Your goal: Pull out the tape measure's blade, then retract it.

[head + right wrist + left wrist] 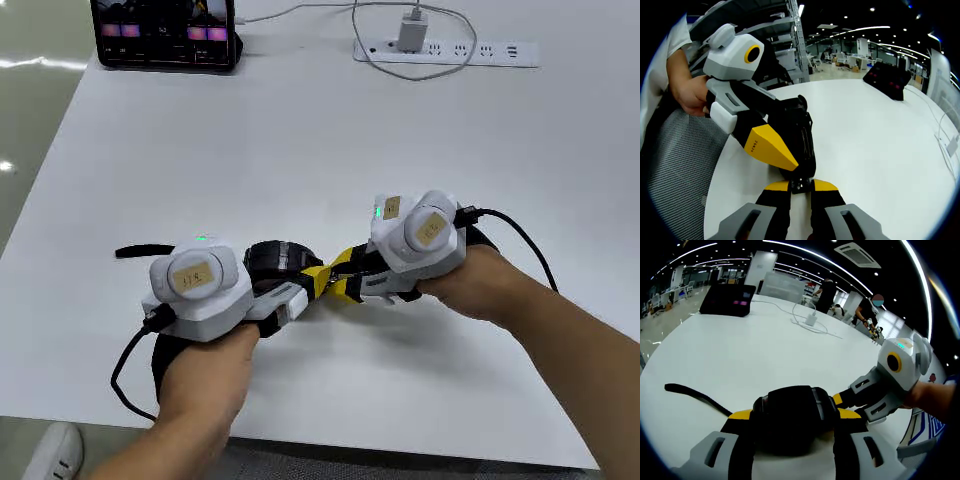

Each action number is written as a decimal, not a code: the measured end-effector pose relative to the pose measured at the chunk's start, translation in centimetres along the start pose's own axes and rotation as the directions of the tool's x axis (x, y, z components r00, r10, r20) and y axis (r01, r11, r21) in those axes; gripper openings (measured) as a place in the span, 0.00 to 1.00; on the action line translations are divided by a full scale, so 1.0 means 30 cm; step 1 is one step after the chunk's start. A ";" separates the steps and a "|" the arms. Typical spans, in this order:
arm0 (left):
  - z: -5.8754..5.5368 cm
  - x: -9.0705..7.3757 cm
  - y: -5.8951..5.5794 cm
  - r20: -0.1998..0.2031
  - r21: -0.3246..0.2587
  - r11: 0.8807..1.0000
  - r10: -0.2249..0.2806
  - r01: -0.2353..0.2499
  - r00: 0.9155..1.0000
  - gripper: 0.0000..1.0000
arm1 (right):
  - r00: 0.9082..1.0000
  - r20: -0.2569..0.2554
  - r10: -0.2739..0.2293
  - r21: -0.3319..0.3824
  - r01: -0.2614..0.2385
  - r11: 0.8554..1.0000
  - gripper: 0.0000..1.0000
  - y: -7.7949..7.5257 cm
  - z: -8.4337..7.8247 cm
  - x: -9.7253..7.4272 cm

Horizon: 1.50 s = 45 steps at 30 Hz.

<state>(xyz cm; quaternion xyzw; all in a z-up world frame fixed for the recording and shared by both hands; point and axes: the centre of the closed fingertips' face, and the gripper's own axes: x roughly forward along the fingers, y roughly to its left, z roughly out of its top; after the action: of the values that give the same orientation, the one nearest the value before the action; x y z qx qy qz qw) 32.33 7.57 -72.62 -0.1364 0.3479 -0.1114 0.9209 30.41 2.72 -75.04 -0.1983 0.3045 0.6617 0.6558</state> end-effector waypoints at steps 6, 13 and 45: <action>-0.002 0.001 -0.003 -0.015 -0.002 1.000 -0.006 0.006 1.000 0.61 | 1.000 0.005 -0.001 -0.003 0.001 1.000 0.13 0.001 0.000 0.000; -0.008 -0.001 -0.007 -0.032 0.024 0.999 -0.021 0.022 0.999 0.61 | 1.000 0.007 0.003 0.011 -0.003 1.000 0.16 0.001 -0.005 -0.010; 0.004 -0.032 -0.010 -0.015 0.136 0.989 -0.059 0.060 0.998 0.80 | 0.999 0.033 -0.037 0.075 0.035 0.997 0.39 0.015 -0.005 -0.066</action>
<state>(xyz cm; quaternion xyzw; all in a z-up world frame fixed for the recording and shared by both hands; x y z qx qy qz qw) 31.70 7.59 -71.84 -0.0831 0.3401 -0.1630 0.9224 30.07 1.15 -73.78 -0.1677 0.3137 0.6413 0.6798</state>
